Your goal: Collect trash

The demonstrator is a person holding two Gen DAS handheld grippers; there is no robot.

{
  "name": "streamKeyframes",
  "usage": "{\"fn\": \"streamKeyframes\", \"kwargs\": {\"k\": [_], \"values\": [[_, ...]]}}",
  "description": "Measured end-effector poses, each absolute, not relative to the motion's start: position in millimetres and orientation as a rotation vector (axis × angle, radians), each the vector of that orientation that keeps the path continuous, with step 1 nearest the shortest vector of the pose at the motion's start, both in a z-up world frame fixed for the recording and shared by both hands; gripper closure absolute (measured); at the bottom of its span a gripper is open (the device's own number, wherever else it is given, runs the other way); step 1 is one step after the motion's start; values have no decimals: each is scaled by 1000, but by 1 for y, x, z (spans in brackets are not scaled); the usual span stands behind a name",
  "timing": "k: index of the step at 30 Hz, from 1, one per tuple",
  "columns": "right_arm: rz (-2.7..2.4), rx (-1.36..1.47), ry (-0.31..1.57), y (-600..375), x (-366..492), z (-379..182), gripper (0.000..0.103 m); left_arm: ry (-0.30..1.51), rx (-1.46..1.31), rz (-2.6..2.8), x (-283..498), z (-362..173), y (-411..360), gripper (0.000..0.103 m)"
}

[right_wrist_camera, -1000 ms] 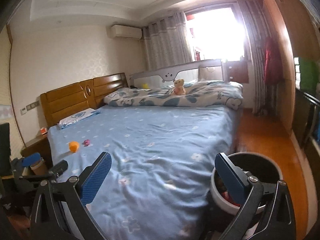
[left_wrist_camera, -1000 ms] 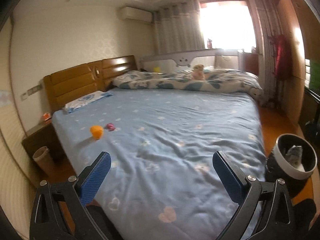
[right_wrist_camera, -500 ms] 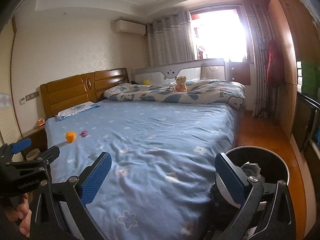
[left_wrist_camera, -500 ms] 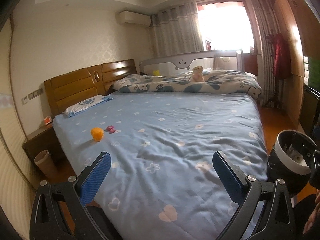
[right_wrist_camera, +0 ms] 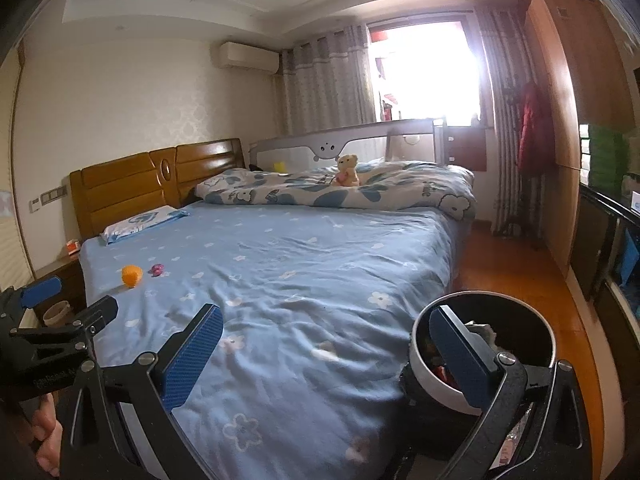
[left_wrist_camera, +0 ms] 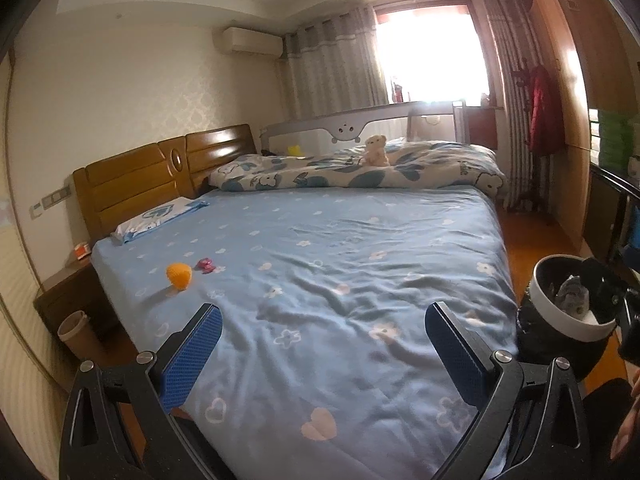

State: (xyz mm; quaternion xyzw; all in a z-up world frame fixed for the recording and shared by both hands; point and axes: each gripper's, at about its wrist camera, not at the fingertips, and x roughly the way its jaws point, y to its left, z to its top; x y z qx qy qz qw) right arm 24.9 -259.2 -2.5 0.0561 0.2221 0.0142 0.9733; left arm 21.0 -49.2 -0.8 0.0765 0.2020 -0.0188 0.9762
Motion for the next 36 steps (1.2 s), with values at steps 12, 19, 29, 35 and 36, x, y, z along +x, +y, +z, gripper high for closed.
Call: {"fn": "streamKeyframes", "kwargs": {"k": [12, 19, 29, 35, 36], "values": [[16, 113, 461, -261, 20, -5, 0, 402, 162, -57, 13, -2, -49, 0], [19, 107, 473, -260, 20, -6, 0, 408, 151, -56, 11, -3, -49, 0], [18, 105, 477, -259, 19, -7, 0, 407, 150, -58, 11, -3, -49, 0], [19, 105, 479, -259, 19, -7, 0, 407, 151, -59, 11, -3, -49, 0], [19, 104, 478, -259, 19, -7, 0, 407, 151, -60, 11, -3, -49, 0]]}}
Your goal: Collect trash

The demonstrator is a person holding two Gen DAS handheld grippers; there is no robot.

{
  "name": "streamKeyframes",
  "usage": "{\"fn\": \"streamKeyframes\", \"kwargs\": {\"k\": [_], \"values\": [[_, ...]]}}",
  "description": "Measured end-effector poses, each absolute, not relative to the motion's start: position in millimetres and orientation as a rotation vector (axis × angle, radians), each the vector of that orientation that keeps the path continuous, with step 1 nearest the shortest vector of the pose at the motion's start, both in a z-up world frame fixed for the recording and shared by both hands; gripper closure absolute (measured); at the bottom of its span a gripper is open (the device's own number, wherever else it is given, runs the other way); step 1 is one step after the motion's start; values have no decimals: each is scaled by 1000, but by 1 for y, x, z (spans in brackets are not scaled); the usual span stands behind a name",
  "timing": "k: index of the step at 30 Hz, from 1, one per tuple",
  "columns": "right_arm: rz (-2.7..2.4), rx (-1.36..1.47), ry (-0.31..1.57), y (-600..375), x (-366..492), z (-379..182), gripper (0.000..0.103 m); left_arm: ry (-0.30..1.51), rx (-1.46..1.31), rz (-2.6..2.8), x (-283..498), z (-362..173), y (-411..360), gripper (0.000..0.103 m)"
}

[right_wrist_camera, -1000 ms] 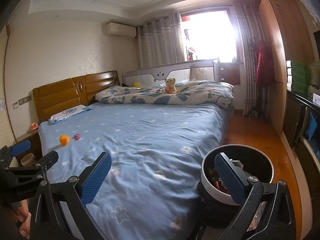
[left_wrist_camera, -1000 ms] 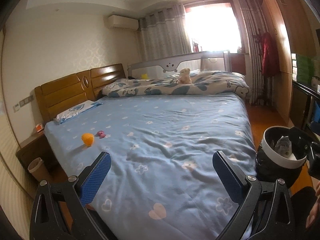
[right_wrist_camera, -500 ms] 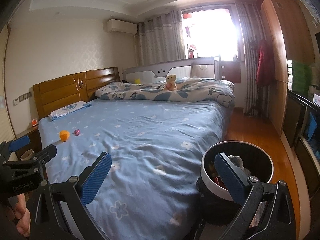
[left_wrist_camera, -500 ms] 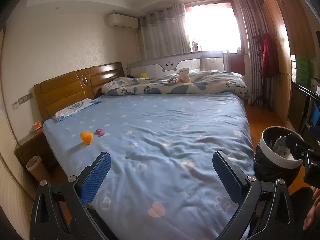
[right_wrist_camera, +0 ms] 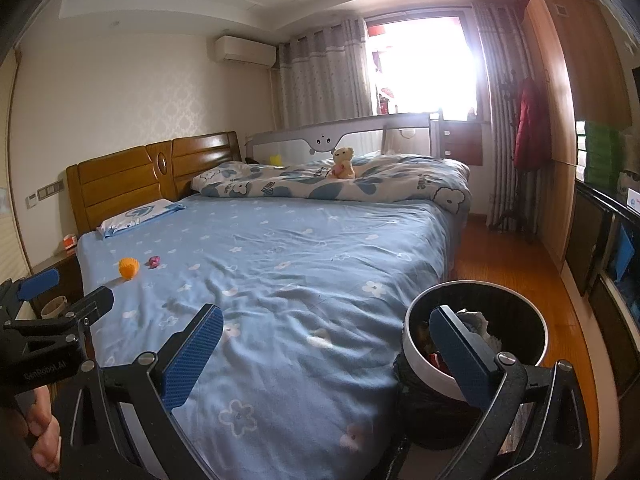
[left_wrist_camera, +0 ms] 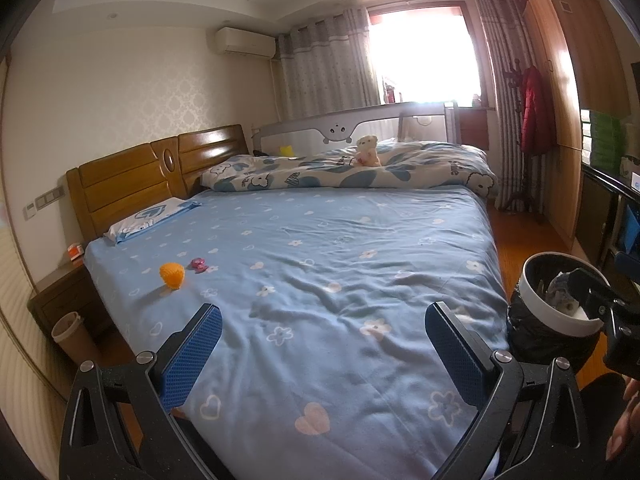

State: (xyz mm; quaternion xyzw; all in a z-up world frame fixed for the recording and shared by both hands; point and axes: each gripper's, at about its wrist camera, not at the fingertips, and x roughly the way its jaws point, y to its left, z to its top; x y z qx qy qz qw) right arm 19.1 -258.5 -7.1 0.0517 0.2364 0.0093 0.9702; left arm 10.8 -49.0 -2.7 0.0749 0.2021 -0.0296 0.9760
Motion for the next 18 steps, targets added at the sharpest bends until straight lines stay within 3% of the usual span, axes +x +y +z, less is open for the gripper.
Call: {"fn": "streamKeyframes", "kwargs": {"k": [18], "values": [[19, 101, 479, -258, 19, -8, 0, 411, 154, -67, 12, -4, -51, 0]]}}
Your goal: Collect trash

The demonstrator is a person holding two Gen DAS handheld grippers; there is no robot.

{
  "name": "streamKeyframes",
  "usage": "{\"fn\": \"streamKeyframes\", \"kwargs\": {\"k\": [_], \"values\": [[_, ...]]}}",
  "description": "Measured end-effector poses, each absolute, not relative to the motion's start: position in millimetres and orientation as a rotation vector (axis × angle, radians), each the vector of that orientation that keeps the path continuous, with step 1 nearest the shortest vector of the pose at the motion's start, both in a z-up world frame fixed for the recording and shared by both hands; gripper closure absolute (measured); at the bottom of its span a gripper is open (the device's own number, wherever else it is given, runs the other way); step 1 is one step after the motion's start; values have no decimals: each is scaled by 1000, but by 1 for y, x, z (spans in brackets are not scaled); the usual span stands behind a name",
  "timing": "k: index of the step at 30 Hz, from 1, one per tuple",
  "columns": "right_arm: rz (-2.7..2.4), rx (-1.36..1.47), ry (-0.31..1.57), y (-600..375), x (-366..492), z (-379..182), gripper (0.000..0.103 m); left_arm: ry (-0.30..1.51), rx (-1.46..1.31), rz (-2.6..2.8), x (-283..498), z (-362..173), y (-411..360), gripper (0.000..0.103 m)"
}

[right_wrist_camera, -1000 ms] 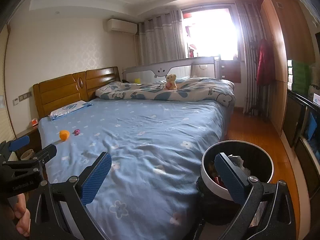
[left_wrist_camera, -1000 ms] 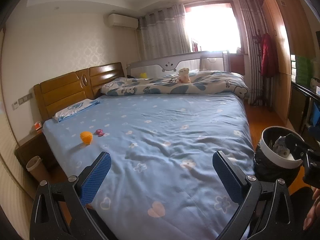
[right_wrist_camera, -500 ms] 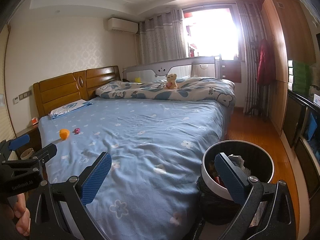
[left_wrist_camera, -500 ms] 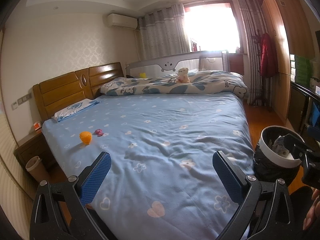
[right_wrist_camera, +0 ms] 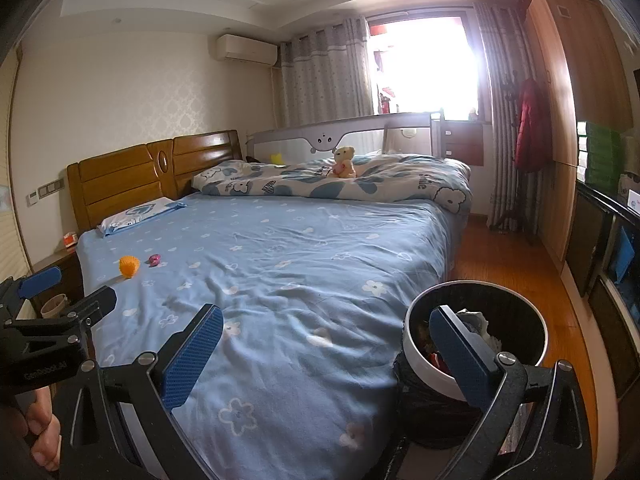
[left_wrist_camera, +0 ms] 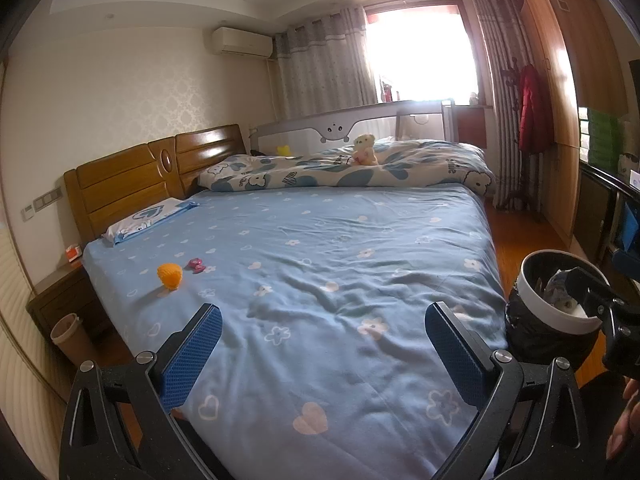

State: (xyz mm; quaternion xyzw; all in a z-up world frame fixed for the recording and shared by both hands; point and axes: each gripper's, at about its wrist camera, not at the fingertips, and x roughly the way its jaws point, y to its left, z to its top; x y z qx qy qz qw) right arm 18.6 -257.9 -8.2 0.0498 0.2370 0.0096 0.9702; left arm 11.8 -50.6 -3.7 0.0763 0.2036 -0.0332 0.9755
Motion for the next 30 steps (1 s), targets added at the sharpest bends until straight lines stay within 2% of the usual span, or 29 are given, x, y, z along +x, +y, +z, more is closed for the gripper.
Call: {"fn": "streamKeyframes", "kwargs": {"k": [30], "values": [[20, 100, 481, -258, 19, -9, 0, 416, 157, -72, 12, -6, -50, 0]]}}
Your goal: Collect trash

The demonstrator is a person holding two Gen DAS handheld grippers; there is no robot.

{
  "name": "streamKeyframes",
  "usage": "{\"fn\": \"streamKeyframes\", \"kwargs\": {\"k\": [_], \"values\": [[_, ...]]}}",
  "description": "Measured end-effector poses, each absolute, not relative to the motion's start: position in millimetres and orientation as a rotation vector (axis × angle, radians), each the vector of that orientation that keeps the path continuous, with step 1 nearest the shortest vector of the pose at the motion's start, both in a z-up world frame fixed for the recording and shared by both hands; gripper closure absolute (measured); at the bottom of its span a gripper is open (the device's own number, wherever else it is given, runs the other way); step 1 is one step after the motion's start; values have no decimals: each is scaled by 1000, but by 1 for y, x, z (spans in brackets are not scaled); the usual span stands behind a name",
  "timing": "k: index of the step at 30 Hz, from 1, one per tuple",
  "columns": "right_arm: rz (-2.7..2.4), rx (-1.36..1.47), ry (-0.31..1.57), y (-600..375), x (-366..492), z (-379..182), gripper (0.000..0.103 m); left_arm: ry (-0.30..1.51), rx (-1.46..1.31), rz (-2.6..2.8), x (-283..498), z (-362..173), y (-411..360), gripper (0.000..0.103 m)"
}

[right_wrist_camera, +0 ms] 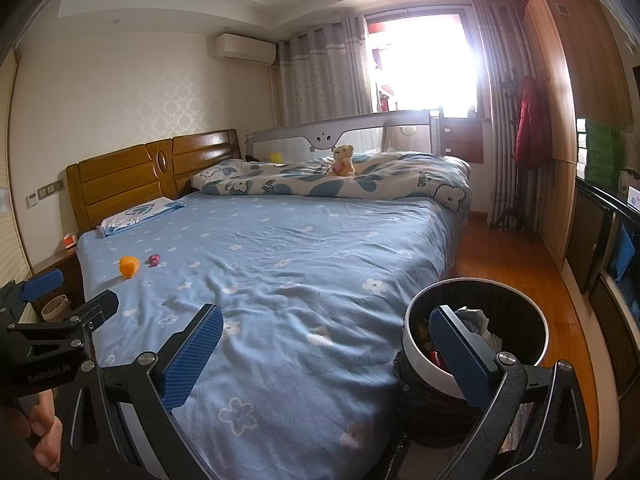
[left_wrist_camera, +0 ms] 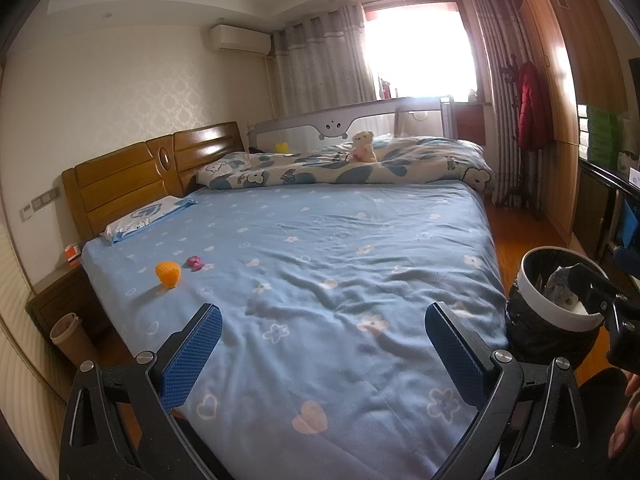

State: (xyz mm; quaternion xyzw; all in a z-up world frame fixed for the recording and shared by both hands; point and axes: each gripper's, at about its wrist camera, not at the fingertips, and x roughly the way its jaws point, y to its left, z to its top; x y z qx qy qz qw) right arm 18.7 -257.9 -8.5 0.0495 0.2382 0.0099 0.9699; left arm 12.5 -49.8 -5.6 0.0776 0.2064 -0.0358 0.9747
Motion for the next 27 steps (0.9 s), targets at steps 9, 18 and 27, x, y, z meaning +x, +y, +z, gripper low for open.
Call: {"fn": "streamKeyframes", "kwargs": {"k": [9, 18, 27], "values": [[20, 101, 481, -258, 19, -8, 0, 418, 156, -75, 14, -6, -49, 0], [21, 100, 481, -258, 19, -8, 0, 419, 156, -76, 14, -7, -48, 0], [21, 101, 484, -258, 19, -9, 0, 420, 157, -80, 14, -8, -49, 0]]}}
